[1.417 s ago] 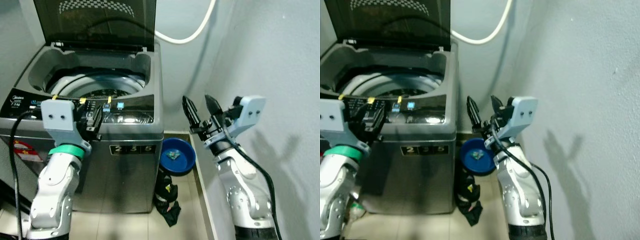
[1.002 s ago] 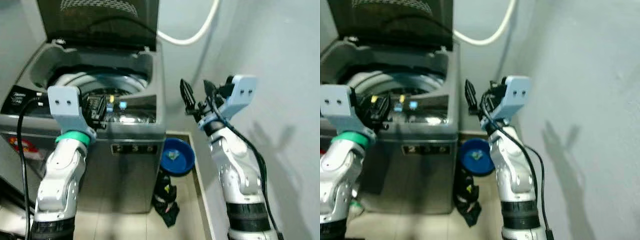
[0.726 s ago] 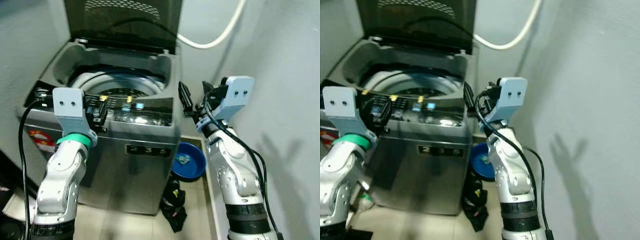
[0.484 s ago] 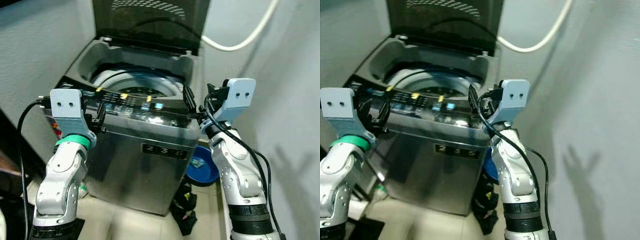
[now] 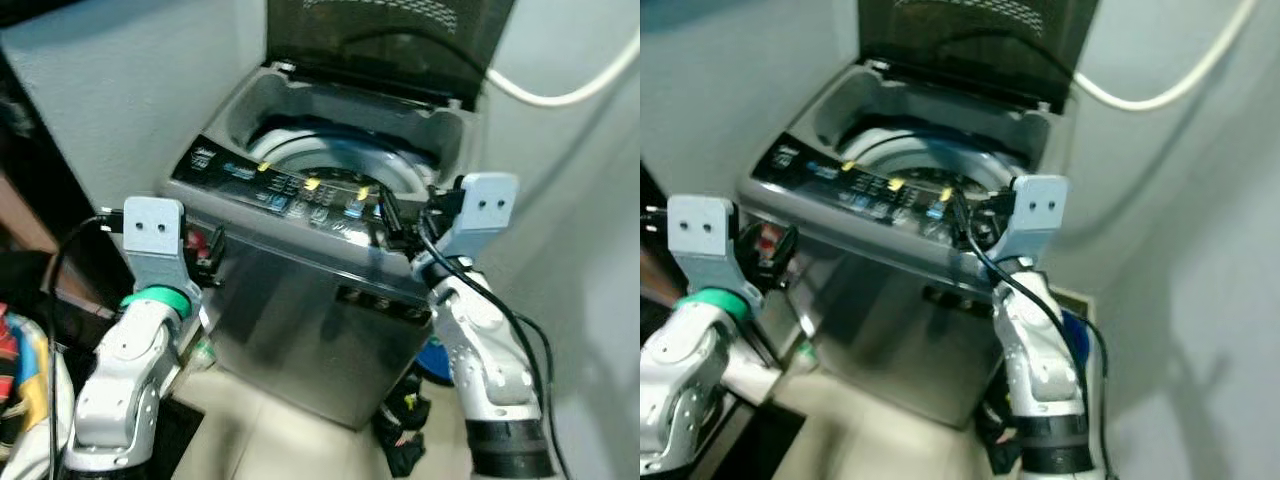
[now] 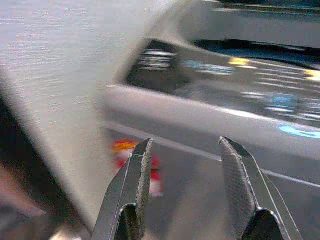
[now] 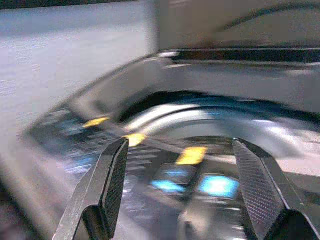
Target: Clothes washing
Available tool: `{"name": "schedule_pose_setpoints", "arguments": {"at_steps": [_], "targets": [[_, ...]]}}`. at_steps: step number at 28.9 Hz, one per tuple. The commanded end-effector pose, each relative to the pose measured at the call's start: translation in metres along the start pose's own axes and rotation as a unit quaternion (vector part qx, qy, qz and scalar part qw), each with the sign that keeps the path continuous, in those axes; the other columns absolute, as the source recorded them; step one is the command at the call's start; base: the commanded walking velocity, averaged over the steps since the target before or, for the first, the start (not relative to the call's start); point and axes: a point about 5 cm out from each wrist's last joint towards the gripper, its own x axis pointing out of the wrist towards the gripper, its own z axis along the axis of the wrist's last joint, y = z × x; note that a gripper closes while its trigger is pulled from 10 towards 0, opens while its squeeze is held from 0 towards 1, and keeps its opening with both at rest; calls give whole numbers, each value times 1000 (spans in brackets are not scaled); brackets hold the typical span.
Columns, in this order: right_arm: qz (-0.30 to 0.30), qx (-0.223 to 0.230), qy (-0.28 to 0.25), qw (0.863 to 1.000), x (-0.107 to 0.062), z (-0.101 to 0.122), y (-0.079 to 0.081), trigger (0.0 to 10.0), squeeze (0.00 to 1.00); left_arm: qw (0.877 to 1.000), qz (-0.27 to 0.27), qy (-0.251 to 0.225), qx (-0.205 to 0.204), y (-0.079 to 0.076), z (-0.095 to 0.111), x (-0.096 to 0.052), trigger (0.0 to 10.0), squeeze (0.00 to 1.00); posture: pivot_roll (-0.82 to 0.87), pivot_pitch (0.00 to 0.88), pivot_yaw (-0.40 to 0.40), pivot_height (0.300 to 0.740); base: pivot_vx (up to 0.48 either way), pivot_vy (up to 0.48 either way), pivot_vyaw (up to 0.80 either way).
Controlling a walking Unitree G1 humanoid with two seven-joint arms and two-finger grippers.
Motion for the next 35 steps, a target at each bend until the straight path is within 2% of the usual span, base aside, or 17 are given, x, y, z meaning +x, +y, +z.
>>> {"name": "schedule_pose_setpoints", "arguments": {"at_steps": [1, 6, 8, 11, 22, 35], "targets": [[-3, -3, 10, 1000, -1, -4, -2, 10000, 0, 1000, 3, -5, 4, 0, 1, -2, 10000, 0, 72, 9, -25, 740, 0, 0, 800], [9, 5, 1, 1000, 3, 0, 0, 10000, 0, 1000, 3, -14, -1, 1, 7, 0, 10000, 0, 74, 6, -30, 740, 0, 0, 800], [18, 16, -11, 1000, 8, 6, 1, 10000, 0, 1000, -1, -25, 19, 4, 11, 0, 10000, 0, 73, 4, -29, 740, 0, 0, 800], [20, 22, -18, 999, 10, 9, 1, 10000, 0, 999, -1, -26, 28, 6, 11, 1, 10000, 0, 74, 2, -29, 740, 0, 0, 800], [52, 33, -27, 998, 17, 18, 4, 10000, 0, 999, 16, -39, 4, 7, 16, -3, 10000, 0, 84, 12, -34, 740, 0, 0, 800], [68, 30, -10, 997, 14, 12, 3, 10000, 0, 999, 12, -32, -12, -1, 11, -6, 10000, 0, 79, 16, -41, 740, 0, 0, 800]]}}
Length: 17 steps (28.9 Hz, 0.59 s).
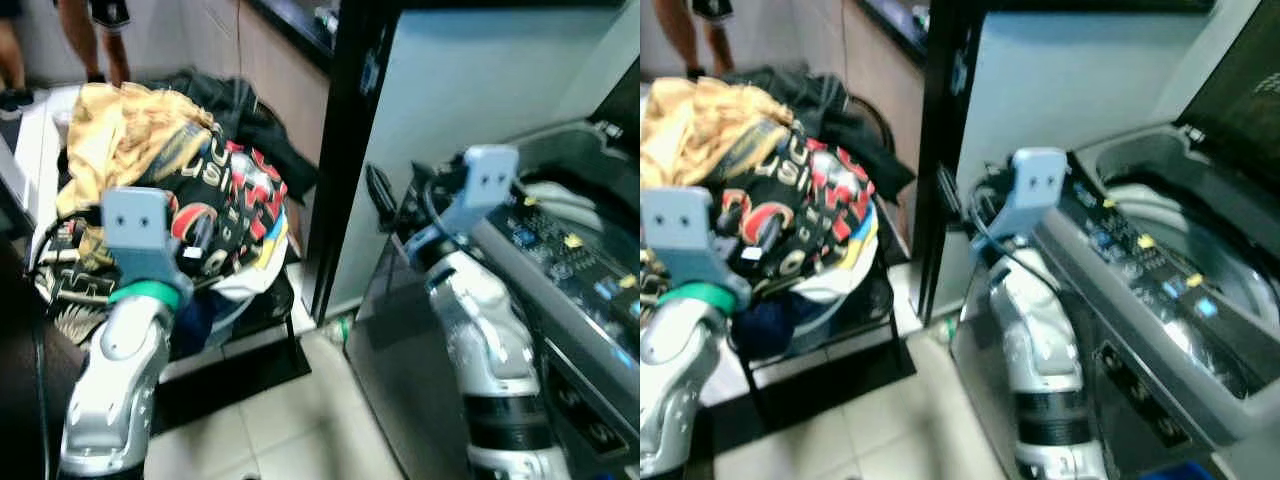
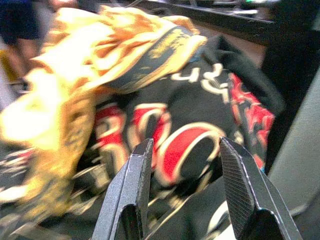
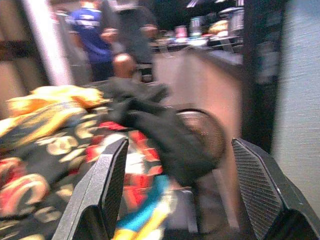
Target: Clothes washing
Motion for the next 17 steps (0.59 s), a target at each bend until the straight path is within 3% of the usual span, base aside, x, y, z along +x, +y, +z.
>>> {"name": "schedule_pose_setpoints", "arguments": {"at_steps": [1, 12, 14, 17], "targets": [[-10, 2, 13, 1000, -4, -5, -6, 10000, 0, 1000, -9, 2, -4, -5, -1, -2, 10000, 0, 79, 16, -41, 740, 0, 0, 800], [-20, 12, 15, 1000, -9, -8, -10, 10000, 0, 1000, -15, 2, -5, -6, 0, -5, 10000, 0, 95, 1, -44, 740, 0, 0, 799], [-32, 28, 8, 999, -10, -7, -14, 10000, 0, 1000, -14, 0, -9, -6, -1, -6, 10000, 0, 97, 0, -51, 740, 0, 0, 0], [-29, 15, 15, 999, -11, -9, -16, 10000, 0, 1000, -13, -2, -12, -5, -2, -7, 10000, 0, 93, 0, -55, 740, 0, 264, 0]]}}
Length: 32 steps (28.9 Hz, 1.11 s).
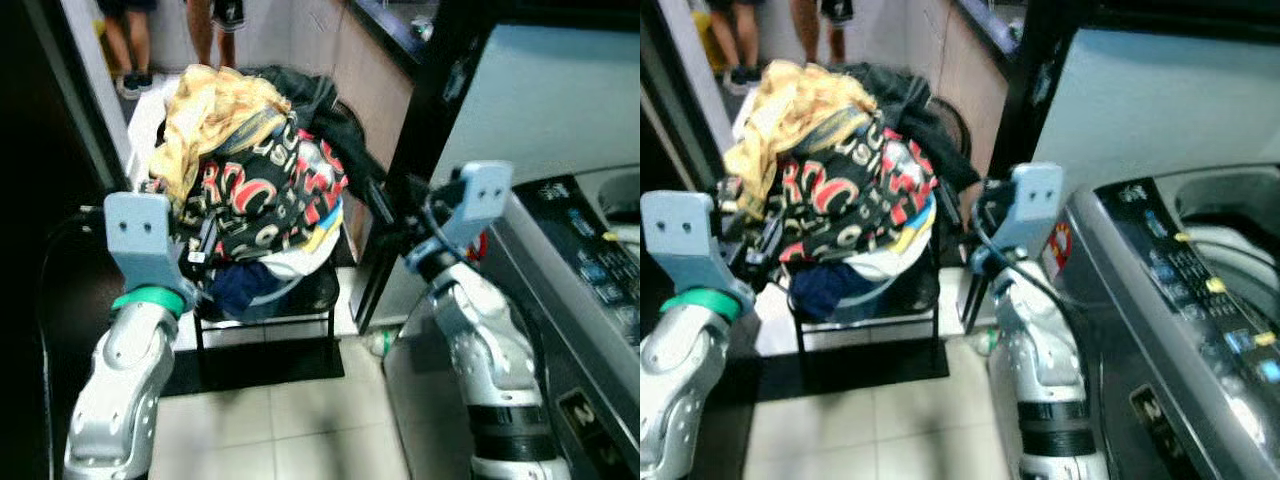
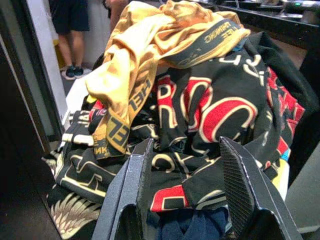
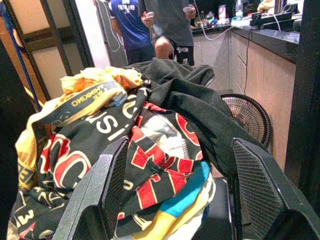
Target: Clothes washing
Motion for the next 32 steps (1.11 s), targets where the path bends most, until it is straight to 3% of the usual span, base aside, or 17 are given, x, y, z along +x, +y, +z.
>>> {"name": "schedule_pose_setpoints", "arguments": {"at_steps": [1, 8, 13, 25, 29, 32], "targets": [[-4, 3, 7, 1000, -2, -4, -3, 10000, 0, 1000, -4, 2, -8, -2, -2, -2, 10000, 0, 93, 0, -55, 740, 0, 454, 0], [5, -6, 15, 1000, -4, -6, -3, 10000, 0, 1000, -6, 0, -18, -4, -3, -4, 10000, 0, 90, 0, -61, 740, 0, 461, 0], [8, -5, 24, 1000, -3, -8, -2, 10000, 0, 999, 2, 2, -33, -5, -4, -3, 10000, 0, 82, 0, -66, 740, 0, 0, 0], [1, -34, 59, 998, -1, -17, -9, 10000, 0, 999, 31, 14, -15, 0, -17, 0, 10000, 0, 76, 0, -73, 740, 0, 0, 0], [-13, -73, 76, 994, -7, -27, -16, 10000, 0, 999, 42, 26, 11, 4, -23, 1, 10000, 0, 85, 0, -54, 740, 0, 0, 0], [-42, -70, 75, 994, -14, -31, -24, 10000, 0, 999, 40, 24, 17, 6, -23, 3, 10000, 0, 93, 0, -33, 740, 0, 0, 0]]}}
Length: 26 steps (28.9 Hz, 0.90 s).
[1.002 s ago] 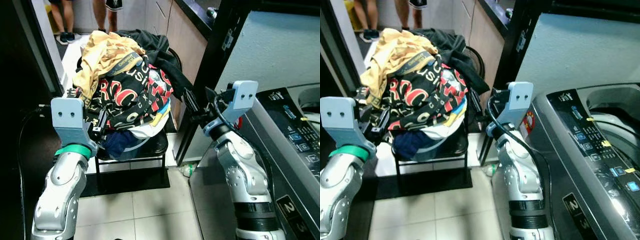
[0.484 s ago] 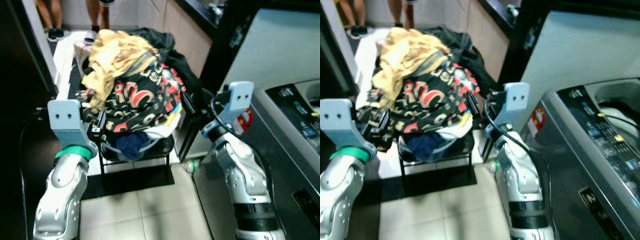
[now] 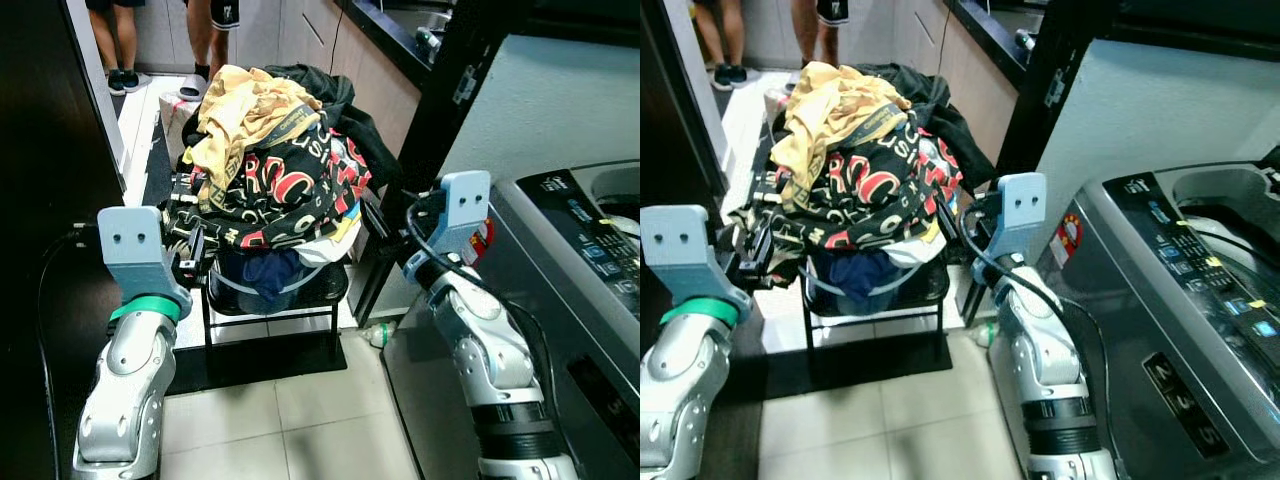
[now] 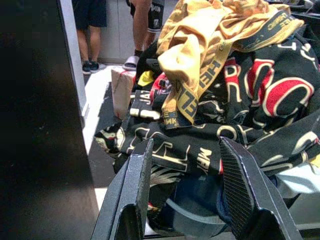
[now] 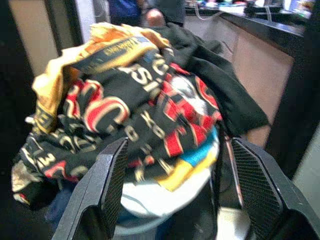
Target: Clothes washing
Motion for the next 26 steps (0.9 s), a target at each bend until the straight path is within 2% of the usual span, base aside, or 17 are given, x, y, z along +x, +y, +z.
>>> {"name": "schedule_pose_setpoints", "arguments": {"at_steps": [1, 3, 4, 7, 17, 26], "targets": [[-37, 5, 3, 999, -8, -8, -10, 10000, 0, 1000, -13, 3, 15, 0, -3, 4, 10000, 0, 101, 0, 29, 740, 0, 0, 0], [-41, 9, 0, 999, -10, -8, -11, 10000, 0, 1000, -18, 4, 20, 1, -3, 6, 10000, 0, 101, 0, 29, 740, 0, 0, 0], [-50, 18, -7, 999, -13, -10, -8, 10000, 0, 999, -29, 1, 23, 4, -2, 12, 10000, 0, 106, 0, 93, 740, 0, 0, 0], [-57, 23, -10, 998, -15, -12, -6, 10000, 0, 999, -36, -2, 19, 6, 1, 17, 10000, 0, 102, 0, 110, 740, 0, 0, 0], [-67, 32, -11, 997, -20, -17, -6, 10000, 0, 998, -51, -10, 17, 1, 5, 21, 10000, 0, 93, 0, 98, 740, 0, 0, 0], [-45, 38, -10, 998, -18, -18, 0, 10000, 0, 998, -52, -25, 20, 0, 9, 17, 10000, 0, 102, 0, 52, 740, 0, 0, 0]]}}
